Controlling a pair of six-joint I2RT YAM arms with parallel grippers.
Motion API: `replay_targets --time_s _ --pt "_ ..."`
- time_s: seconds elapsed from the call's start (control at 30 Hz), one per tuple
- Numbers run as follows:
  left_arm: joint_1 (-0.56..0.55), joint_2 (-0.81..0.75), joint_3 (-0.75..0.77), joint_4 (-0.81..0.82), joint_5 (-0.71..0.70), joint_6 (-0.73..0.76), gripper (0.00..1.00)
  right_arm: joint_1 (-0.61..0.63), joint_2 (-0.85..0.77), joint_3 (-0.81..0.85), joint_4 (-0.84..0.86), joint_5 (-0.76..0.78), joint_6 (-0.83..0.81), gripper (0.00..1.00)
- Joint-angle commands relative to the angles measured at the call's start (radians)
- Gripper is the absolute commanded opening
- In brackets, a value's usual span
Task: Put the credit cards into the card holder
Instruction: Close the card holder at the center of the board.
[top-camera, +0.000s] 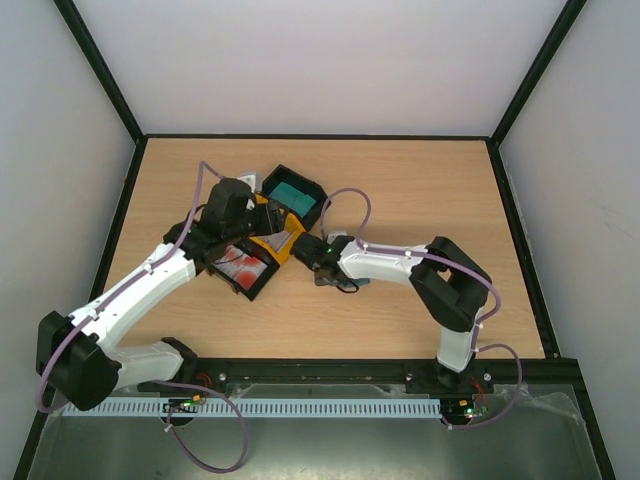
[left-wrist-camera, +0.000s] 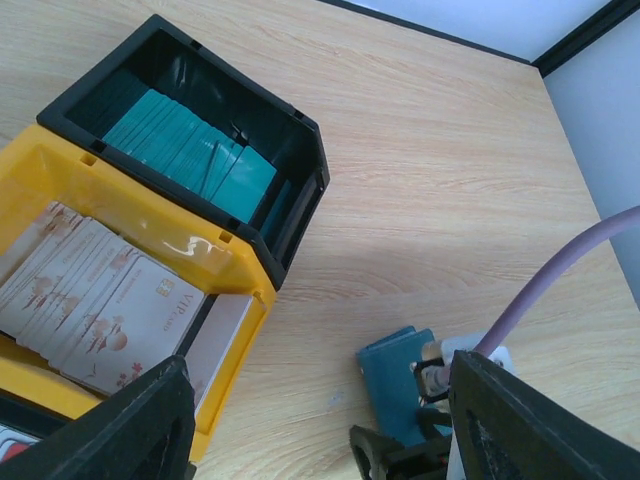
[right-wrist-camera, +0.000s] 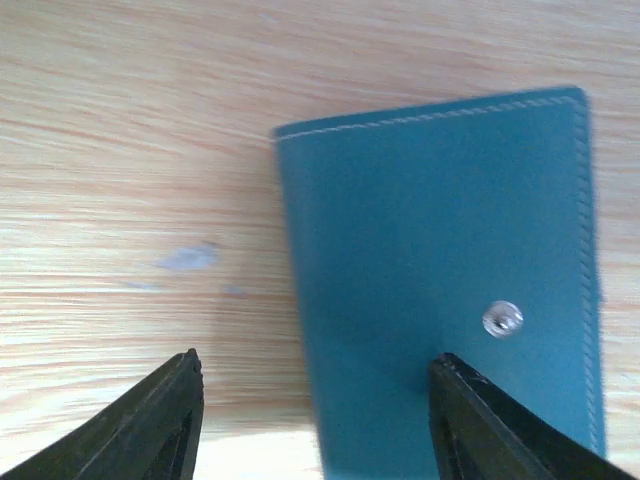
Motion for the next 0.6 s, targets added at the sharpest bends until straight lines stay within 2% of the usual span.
replay_targets --time_s 0.0,0.13,0.23,0.33,0.43,0.57 --pt "0.014 0.004 -0.001 -0.020 0.071 0.027 0.71 -0.035 -0.078 -0.011 0.199 -0.192 -0.027 0.59" --pt "0.017 0.032 -0.010 -0.009 0.136 0.025 0.75 -0.080 -0.227 -0.101 0.315 -0.212 -0.014 0.60" --pt "0.010 0.061 -0.027 0.037 0.237 0.046 0.79 -0.137 -0.347 -0.202 0.354 -0.165 0.009 0.60" --pt "-0.054 0.118 -0.017 0.057 0.253 0.074 0.81 -0.215 -0.447 -0.331 0.376 -0.147 0.031 0.59" --pt "-0.115 0.208 -0.003 0.067 0.216 0.051 0.80 -0.300 -0.520 -0.444 0.413 -0.190 0.044 0.55" --pt "-0.147 0.333 -0.007 0.133 0.252 0.000 0.73 -0.385 -0.547 -0.540 0.459 -0.271 0.041 0.49"
